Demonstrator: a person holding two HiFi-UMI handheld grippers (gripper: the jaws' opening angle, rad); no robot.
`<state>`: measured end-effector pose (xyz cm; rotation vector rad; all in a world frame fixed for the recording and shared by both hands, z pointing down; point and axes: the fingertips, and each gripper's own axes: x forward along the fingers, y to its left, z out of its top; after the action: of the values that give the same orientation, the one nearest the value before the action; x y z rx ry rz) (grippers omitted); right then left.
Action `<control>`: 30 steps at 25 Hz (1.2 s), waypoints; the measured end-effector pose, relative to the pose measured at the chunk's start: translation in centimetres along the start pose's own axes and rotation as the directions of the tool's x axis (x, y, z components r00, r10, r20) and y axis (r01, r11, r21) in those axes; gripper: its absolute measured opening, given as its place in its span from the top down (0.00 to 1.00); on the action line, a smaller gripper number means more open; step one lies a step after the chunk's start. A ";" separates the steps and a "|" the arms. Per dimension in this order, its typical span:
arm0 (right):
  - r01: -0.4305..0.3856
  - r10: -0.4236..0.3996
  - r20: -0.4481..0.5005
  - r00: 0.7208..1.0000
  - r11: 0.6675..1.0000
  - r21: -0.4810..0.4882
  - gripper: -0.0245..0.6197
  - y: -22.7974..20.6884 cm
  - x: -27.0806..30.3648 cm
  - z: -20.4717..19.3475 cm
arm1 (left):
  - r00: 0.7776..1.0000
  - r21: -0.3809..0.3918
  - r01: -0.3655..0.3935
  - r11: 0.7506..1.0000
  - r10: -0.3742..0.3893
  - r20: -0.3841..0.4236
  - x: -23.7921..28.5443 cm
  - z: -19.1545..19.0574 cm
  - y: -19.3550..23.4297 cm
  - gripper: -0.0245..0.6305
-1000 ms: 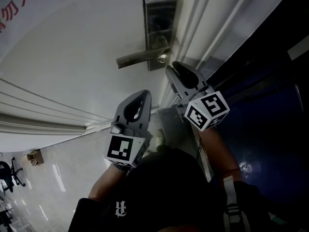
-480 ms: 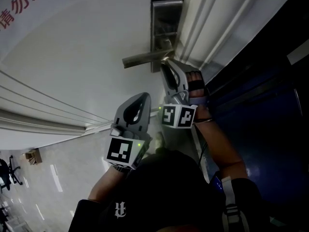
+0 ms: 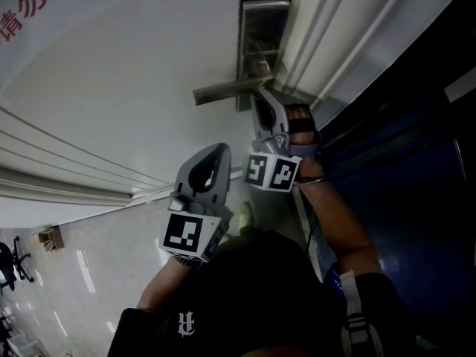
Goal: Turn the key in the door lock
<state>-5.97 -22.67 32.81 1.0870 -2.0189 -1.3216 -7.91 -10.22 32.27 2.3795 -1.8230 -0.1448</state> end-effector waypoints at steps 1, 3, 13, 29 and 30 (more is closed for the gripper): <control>-0.005 0.005 0.001 1.000 1.000 0.018 0.89 0.0 0.0 0.0 | 1.000 -0.002 -0.001 1.000 0.001 -0.001 0.0 0.0 0.1 0.95; -0.015 0.015 0.003 1.000 0.998 0.061 0.89 -0.1 0.0 0.0 | 1.000 -0.003 -0.001 1.000 0.001 -0.001 0.0 0.0 0.1 0.95; -0.079 0.076 0.029 0.997 0.818 0.570 0.93 -0.8 0.1 -0.3 | 1.000 -0.002 0.000 1.000 0.000 -0.003 -0.1 0.0 0.0 0.95; -0.151 0.052 0.236 0.970 -0.632 0.760 0.93 -0.2 0.1 -2.8 | 1.000 0.006 -0.005 1.000 0.005 -0.007 -0.4 0.0 0.2 0.95; -0.144 0.046 0.243 0.969 -0.692 0.707 0.93 0.0 0.1 -3.0 | 1.000 0.007 -0.005 1.000 0.005 -0.008 -0.4 0.0 0.1 0.95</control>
<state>-3.76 -24.29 34.01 1.0219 -2.9077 1.8651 -8.13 -9.92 32.32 2.3763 -1.8287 -0.1289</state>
